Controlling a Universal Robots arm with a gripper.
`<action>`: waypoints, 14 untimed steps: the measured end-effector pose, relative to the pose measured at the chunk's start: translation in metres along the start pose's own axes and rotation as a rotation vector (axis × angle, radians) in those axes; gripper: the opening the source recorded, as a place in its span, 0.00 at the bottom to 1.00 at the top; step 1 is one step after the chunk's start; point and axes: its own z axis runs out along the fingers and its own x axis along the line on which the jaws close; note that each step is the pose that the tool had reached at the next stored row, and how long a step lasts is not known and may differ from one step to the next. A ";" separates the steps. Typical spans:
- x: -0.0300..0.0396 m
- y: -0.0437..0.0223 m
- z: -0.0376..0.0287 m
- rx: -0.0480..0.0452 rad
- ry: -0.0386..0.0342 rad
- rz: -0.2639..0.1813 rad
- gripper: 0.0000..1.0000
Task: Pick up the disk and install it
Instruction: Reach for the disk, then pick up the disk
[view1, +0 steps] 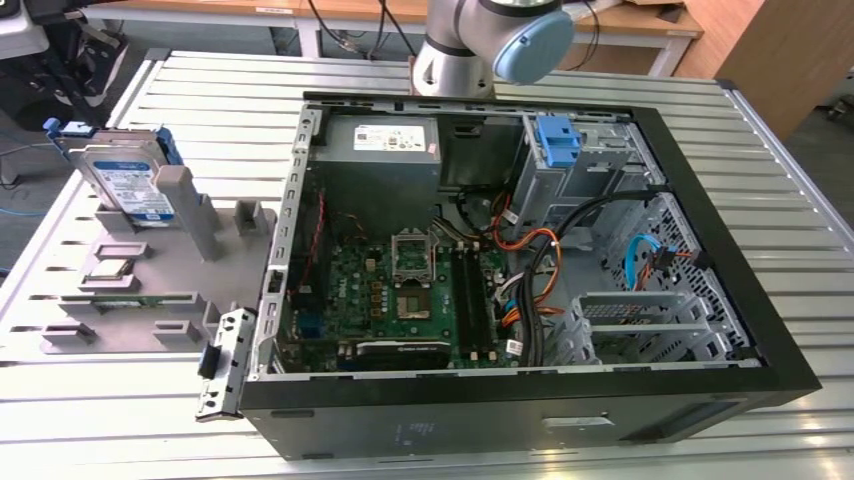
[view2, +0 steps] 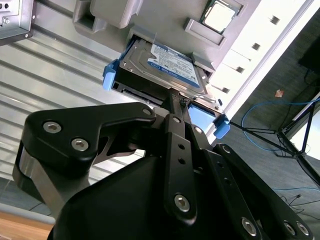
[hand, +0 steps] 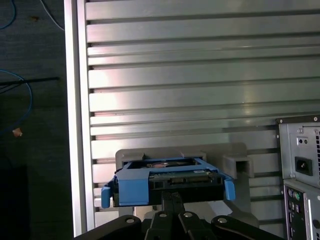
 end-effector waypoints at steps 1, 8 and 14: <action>0.0000 -0.0001 0.0000 0.0000 0.0003 0.000 0.11; -0.0008 0.0000 -0.0001 0.0001 0.0008 0.000 0.11; -0.0008 0.0000 -0.0001 0.0001 0.0008 -0.001 0.11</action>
